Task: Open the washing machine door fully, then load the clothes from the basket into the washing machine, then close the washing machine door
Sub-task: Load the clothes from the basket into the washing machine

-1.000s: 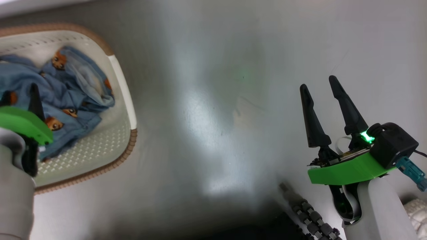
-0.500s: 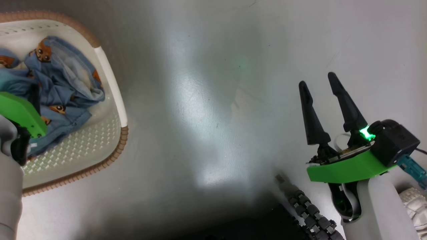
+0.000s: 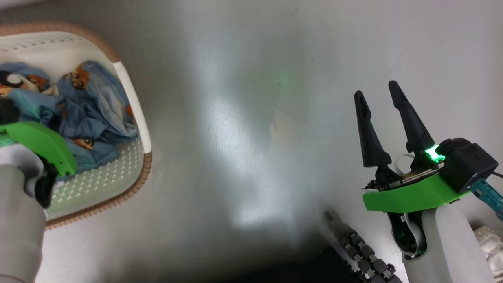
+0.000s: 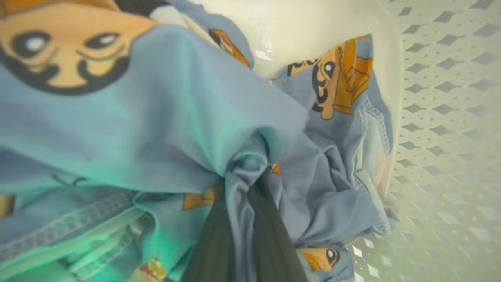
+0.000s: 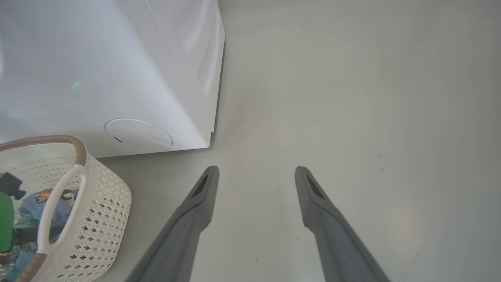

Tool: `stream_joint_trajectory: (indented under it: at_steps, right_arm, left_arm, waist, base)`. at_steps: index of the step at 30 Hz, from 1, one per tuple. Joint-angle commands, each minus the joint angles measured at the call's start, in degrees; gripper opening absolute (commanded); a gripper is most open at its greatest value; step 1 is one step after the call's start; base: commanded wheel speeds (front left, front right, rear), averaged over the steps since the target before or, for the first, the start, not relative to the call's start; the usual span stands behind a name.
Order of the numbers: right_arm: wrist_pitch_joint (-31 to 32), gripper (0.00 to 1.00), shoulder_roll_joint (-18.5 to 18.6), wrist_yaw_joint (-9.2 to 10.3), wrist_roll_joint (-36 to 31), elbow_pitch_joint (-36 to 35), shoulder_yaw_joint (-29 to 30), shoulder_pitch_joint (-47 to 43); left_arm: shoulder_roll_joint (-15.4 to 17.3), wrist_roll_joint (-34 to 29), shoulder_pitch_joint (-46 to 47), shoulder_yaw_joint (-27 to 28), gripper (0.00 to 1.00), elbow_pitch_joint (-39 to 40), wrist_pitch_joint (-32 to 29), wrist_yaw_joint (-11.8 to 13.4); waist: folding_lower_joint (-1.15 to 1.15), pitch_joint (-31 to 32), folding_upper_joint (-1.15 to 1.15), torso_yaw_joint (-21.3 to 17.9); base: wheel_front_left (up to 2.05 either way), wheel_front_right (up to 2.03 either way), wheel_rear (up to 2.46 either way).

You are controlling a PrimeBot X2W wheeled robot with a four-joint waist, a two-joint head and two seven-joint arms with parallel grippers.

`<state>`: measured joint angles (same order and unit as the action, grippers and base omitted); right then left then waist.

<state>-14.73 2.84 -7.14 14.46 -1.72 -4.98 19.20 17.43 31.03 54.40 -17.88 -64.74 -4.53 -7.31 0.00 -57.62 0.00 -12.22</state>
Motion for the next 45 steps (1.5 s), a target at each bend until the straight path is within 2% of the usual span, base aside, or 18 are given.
stream_joint_trajectory:
  at_steps: [1, 13, 20, 24, 29, 36, 45]
  right_arm:
    - [-0.3, 1.0, 0.0, -0.35, 0.4, -0.7, -1.0, -1.0]
    - [-0.3, 1.0, 0.0, -0.35, -0.8, 0.0, 0.2, -1.1]
    - [-0.3, 1.0, 0.0, -0.35, -1.3, 0.5, 0.5, -1.7]
    - [-0.3, 1.0, 0.0, -0.35, -1.3, 0.9, 0.6, -2.2]
    - [-0.3, 1.0, 0.0, -0.35, -1.1, 2.0, 0.4, -2.7]
    - [-0.3, 1.0, 0.0, -0.35, -1.2, 3.1, 0.6, -4.2]
    - [-0.3, 1.0, 0.0, -0.35, -1.4, 4.4, 0.8, -6.0]
  left_arm:
    - [2.3, 0.8, -3.6, 0.2, 0.0, 1.3, 2.5, -0.2]
    - [1.0, 5.3, -9.7, -4.1, 0.0, 4.7, 17.1, -0.2]
    - [0.8, 5.6, -12.8, -3.6, 0.0, 7.7, 19.4, -0.2]
    - [0.9, 3.0, -16.4, 0.2, 0.0, 15.2, 19.5, 0.6]
    - [-0.8, -1.3, -23.3, 5.5, 0.0, 23.9, 19.5, 1.7]
    - [-3.5, -6.3, -31.0, 11.4, 0.0, 31.7, 19.5, 2.2]
    - [-6.8, -12.0, -38.1, 18.2, 0.0, 40.6, 19.5, 1.6]
  waist:
    - [0.0, 2.0, 0.0, 0.5]
    - [0.0, 11.1, 0.0, 2.9]
    - [0.0, 15.6, 0.0, 3.3]
    - [0.0, 19.1, 0.0, 3.7]
    - [0.0, 23.7, 0.0, 4.0]
    - [0.0, 29.4, 0.0, 4.6]
    - [0.0, 36.0, 0.0, 5.7]
  base:
    - [0.0, 0.0, 0.0]
    - [0.0, 0.0, 0.0]
    - [0.0, 0.0, 0.0]
    - [0.0, 0.0, 0.0]
    - [0.0, 0.0, 0.0]
    - [0.0, 0.0, 0.0]
    - [0.0, 0.0, 0.0]
